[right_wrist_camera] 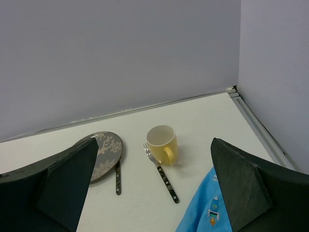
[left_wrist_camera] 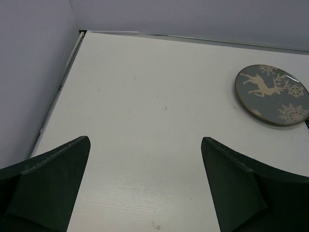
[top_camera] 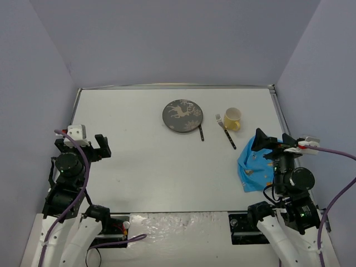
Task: Set the dinner table for one person
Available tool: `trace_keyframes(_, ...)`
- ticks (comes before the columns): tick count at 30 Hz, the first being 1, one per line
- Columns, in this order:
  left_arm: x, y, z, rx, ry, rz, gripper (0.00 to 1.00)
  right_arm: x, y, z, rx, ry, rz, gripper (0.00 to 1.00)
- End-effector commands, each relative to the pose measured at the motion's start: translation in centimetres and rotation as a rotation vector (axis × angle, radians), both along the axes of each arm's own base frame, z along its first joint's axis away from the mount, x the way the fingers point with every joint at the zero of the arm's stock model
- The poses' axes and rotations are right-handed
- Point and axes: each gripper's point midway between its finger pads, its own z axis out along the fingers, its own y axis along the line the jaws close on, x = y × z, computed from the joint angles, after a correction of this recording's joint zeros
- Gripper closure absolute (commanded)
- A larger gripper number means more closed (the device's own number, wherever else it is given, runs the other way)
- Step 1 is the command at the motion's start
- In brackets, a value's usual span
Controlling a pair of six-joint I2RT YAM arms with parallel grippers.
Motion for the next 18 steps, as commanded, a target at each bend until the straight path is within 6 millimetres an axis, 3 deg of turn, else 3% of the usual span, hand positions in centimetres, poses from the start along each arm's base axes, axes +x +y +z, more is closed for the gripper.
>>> trace_keyframes(1,1.0,-0.6,3.0,-0.036,-0.067,-0.019,0.03,1.3,-0.4,0.9,0.077,-0.004,-0.052,0.0)
trace_keyframes(9,1.6,-1.1,2.0,-0.035,0.003,-0.039,0.03,4.5,-1.7,-5.7,0.292,0.233,-0.269,0.0)
trace_keyframes(18,1.4,-1.1,1.3,-0.031,0.03,-0.043,0.03,6.6,-3.8,-13.4,0.326,0.454,-0.538,0.0)
